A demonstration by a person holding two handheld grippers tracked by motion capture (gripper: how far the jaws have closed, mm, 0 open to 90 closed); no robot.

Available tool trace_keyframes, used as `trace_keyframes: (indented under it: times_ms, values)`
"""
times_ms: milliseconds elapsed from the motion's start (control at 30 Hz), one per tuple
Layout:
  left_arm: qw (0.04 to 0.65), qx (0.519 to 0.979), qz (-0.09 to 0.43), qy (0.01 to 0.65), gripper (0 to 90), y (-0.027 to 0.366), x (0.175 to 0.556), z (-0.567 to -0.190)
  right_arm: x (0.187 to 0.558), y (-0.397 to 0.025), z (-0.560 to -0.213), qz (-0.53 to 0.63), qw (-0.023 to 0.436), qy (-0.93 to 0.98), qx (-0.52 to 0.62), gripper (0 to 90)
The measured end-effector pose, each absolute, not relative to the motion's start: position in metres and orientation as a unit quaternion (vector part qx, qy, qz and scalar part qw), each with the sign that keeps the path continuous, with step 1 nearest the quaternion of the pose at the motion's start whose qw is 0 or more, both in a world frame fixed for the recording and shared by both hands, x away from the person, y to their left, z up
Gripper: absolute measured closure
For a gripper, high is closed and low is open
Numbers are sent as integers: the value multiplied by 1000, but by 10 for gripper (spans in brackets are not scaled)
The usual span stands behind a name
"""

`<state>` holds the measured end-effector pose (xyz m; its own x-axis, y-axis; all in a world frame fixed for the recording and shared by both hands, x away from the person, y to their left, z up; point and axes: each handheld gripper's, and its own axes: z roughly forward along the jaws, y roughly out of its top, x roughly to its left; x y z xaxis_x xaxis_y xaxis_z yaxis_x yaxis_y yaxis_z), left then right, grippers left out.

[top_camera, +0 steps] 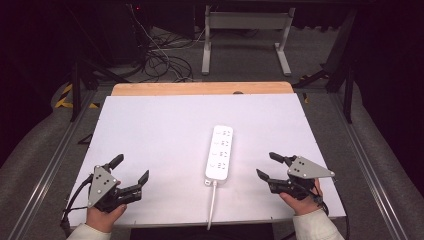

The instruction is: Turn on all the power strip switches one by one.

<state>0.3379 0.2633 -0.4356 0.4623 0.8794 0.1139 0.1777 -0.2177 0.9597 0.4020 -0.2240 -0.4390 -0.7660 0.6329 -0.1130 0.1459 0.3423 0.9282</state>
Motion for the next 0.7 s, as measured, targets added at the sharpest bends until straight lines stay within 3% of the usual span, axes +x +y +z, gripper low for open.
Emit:
trace_keyframes:
  times_ms: [333, 700]
  values:
    - [496, 694, 362, 377, 123, 261, 335, -434, 399, -222, -436, 510, 259, 782, 247, 318]
    - [489, 694, 373, 375, 123, 260, 333, -434, 401, -218, -424, 483, 257, 799, 250, 404]
